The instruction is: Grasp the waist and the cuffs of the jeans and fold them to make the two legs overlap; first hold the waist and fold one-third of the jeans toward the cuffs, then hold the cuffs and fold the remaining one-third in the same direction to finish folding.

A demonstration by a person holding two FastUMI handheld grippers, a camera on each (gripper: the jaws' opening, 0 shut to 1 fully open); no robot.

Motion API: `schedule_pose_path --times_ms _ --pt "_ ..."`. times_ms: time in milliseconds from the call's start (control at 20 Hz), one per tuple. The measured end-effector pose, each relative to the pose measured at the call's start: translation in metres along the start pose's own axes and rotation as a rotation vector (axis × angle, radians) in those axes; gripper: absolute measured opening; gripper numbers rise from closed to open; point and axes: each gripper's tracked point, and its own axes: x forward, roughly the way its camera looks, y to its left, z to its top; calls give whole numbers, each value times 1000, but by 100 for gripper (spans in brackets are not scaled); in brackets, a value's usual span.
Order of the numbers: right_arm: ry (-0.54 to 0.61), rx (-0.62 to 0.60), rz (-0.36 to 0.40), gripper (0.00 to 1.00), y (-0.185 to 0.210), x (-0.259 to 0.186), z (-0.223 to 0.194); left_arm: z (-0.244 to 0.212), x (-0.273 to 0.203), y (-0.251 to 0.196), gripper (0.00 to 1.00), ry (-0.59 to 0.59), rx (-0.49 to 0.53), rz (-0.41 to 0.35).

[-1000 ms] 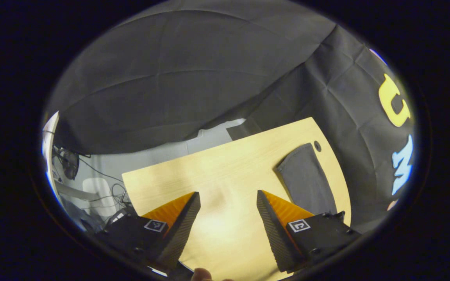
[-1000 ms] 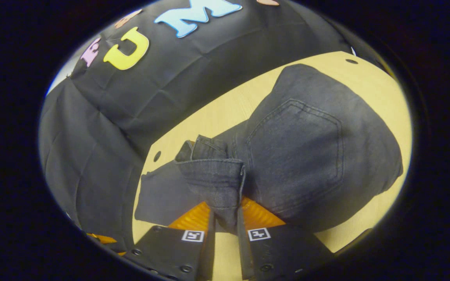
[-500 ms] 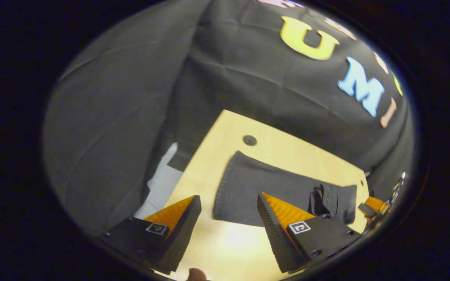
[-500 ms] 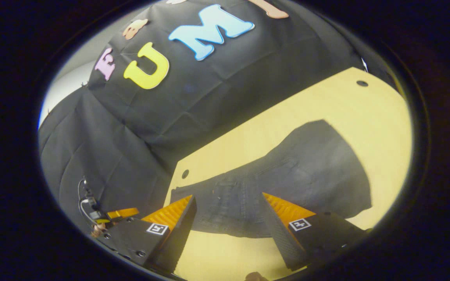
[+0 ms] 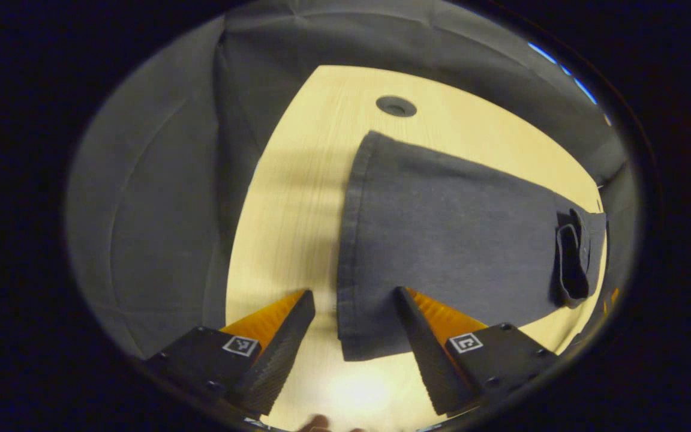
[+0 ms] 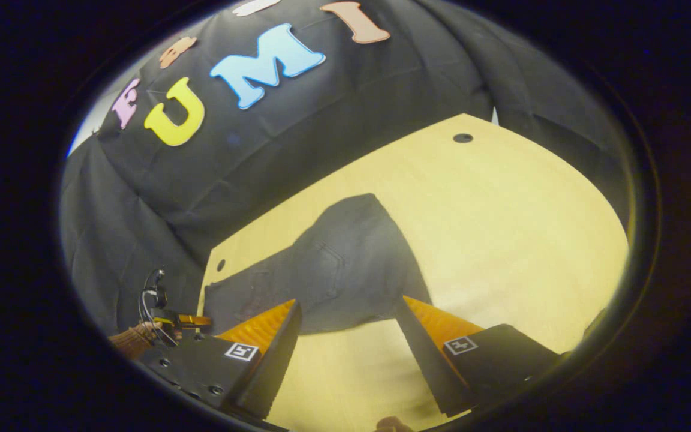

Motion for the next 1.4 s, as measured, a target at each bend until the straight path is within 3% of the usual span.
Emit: schedule_pose_path --times_ms 250,350,400,450,500,550,650,850,950,1250,1400 --pt "58 -9 14 96 3 5 -12 10 0 -10 89 -11 -23 2" --pt "83 -30 5 96 -3 4 -18 10 2 -30 55 -16 -35 -58" --pt "90 -36 4 100 -6 2 -20 12 2 -31 38 -35 -65 -34" --pt "94 -34 4 96 -9 -2 -21 12 1 -30 20 -41 -94 -25" --pt "93 -28 5 96 -12 -4 -20 16 -4 -27 21 -62 -121 -21" --pt "92 -22 7 96 -14 -6 -19 15 3 -26 10 -53 -154 -29" --pt "80 -15 4 96 -22 -12 -17 14 1 -25 11 -68 -183 -28" --pt "40 -27 -6 96 -36 -25 -4 9 -5 -26 8 -26 -81 48" --pt "23 -6 2 96 -39 -29 0 18 -23 -34 8 -60 -26 50" --pt "-1 26 44 96 -44 -40 0 54 -126 -123 8 -211 81 -61" --pt "-15 39 65 96 -48 -48 1 73 -176 -205 8 -303 194 -152"
